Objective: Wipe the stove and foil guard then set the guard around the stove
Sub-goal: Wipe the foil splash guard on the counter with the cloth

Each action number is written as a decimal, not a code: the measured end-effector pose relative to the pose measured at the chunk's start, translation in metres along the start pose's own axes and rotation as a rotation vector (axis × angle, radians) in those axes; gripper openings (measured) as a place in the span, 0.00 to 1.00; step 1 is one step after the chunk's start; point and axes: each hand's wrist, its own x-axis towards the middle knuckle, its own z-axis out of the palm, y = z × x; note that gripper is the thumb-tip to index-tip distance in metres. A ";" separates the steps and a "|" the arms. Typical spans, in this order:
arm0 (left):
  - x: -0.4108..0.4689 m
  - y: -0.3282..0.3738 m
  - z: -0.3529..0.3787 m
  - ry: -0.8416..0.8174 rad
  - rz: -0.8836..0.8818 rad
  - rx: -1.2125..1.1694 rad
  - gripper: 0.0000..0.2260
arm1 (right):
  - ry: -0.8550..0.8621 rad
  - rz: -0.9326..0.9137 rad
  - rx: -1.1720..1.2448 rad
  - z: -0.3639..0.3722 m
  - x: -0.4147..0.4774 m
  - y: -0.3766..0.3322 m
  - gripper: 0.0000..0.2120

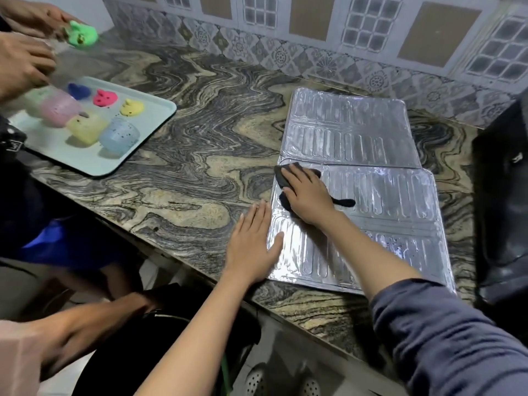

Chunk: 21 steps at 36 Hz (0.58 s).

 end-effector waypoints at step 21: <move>0.000 0.001 0.002 -0.035 -0.013 0.011 0.28 | 0.177 0.553 0.025 -0.036 -0.137 0.093 0.24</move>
